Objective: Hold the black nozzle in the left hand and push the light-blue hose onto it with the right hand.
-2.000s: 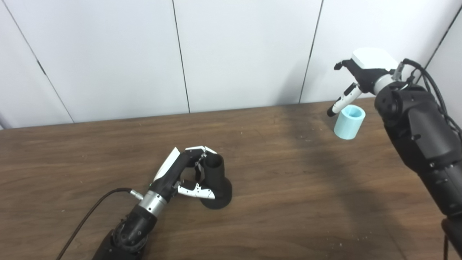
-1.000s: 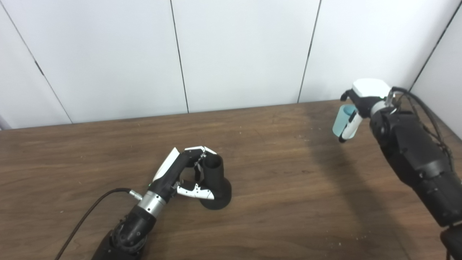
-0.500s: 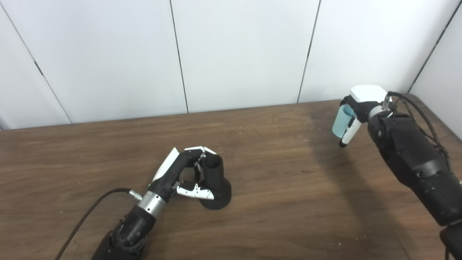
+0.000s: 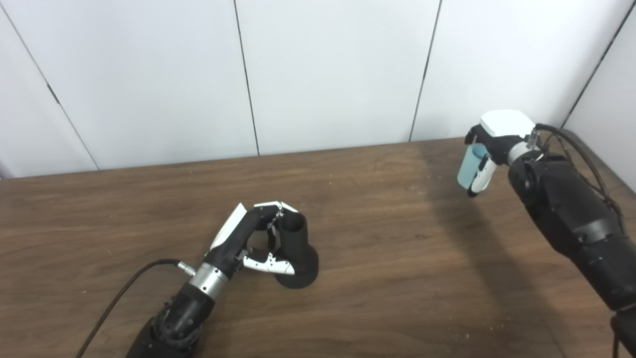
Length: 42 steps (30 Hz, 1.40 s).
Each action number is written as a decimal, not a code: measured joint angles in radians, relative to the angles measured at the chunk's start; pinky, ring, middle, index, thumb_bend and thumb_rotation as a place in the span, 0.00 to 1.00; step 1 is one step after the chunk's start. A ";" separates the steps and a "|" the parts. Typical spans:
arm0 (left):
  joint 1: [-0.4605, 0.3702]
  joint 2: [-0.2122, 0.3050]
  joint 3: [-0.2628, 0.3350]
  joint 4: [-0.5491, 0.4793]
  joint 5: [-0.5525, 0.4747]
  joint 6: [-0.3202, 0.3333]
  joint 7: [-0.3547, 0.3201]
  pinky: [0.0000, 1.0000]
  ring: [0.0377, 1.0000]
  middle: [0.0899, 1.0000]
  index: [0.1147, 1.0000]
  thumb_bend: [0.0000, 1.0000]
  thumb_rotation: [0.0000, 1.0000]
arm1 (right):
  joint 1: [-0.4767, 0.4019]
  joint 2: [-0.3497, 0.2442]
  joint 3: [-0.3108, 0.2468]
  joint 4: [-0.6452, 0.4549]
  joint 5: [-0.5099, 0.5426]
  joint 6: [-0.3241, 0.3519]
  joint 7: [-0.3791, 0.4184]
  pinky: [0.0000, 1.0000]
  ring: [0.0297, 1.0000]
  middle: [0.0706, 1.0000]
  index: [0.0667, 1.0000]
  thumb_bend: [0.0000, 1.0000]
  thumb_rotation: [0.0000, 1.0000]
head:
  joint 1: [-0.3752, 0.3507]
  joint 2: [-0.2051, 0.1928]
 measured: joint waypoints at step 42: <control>0.002 -0.009 -0.004 -0.013 0.031 0.004 0.016 0.18 0.23 0.28 0.41 0.52 0.08 | -0.038 0.083 0.032 -0.627 0.144 -0.211 0.225 0.13 0.20 0.35 0.45 0.53 0.00 | 0.139 0.009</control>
